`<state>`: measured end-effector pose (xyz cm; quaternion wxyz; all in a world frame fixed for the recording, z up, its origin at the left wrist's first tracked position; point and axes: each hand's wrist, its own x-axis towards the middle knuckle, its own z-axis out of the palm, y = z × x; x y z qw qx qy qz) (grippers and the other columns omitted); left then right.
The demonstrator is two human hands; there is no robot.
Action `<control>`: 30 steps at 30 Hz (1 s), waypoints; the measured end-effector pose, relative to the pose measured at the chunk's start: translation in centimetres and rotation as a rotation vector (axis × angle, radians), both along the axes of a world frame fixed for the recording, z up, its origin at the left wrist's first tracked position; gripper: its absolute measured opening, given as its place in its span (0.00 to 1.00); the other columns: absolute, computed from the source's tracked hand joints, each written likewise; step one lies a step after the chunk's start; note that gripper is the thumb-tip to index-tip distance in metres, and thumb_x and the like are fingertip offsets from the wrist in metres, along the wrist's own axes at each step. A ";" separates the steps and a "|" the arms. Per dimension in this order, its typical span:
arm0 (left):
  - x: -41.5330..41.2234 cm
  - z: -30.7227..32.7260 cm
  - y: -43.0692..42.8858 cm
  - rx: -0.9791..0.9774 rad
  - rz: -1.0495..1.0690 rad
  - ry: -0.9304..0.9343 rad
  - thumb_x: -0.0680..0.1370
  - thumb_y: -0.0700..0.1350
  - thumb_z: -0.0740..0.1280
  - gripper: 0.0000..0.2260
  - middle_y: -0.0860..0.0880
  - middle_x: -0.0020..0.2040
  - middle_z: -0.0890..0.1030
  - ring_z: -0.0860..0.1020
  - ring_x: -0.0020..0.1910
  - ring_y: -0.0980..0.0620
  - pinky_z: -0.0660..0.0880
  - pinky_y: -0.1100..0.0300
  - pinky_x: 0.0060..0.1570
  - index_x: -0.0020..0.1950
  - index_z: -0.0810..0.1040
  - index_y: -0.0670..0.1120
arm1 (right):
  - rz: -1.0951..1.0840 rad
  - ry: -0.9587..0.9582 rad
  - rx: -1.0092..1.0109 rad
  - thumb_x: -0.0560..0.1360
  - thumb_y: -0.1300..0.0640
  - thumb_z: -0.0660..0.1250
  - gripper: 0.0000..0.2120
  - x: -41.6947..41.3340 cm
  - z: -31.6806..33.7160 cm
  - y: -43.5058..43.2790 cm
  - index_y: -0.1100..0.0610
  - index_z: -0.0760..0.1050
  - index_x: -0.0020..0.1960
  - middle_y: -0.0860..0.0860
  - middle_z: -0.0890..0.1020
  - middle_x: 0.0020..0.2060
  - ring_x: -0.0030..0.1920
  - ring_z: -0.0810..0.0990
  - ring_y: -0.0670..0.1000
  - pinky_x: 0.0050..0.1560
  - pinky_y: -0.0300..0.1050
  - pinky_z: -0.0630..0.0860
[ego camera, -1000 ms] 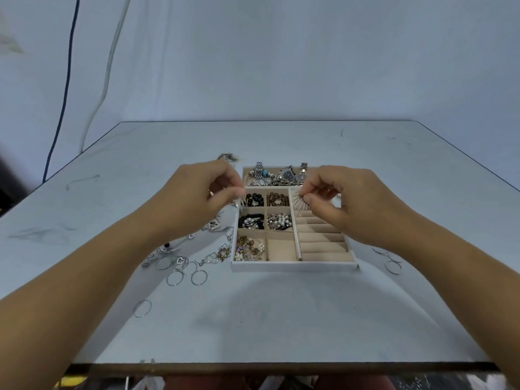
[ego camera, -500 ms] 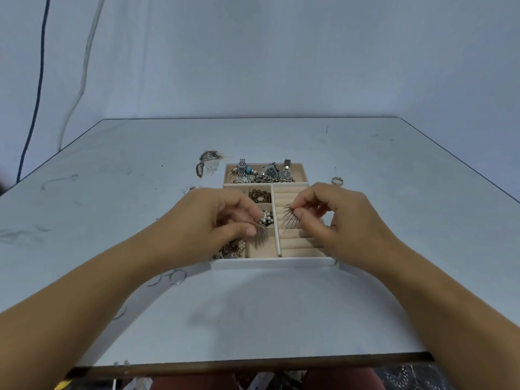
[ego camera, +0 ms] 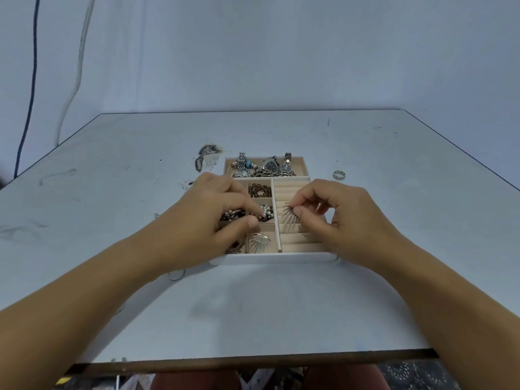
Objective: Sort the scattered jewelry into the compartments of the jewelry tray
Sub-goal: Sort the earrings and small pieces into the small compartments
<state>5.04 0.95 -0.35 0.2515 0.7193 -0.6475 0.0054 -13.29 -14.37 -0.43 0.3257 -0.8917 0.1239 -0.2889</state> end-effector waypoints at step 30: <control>3.9 -3.0 4.0 0.141 0.099 0.008 0.74 0.65 0.52 0.28 0.61 0.69 0.66 0.66 0.68 0.62 0.67 0.58 0.67 0.70 0.68 0.56 | 0.072 0.126 -0.247 0.73 0.49 0.65 0.08 2.0 -1.4 2.2 0.50 0.81 0.42 0.45 0.73 0.42 0.48 0.71 0.49 0.48 0.50 0.72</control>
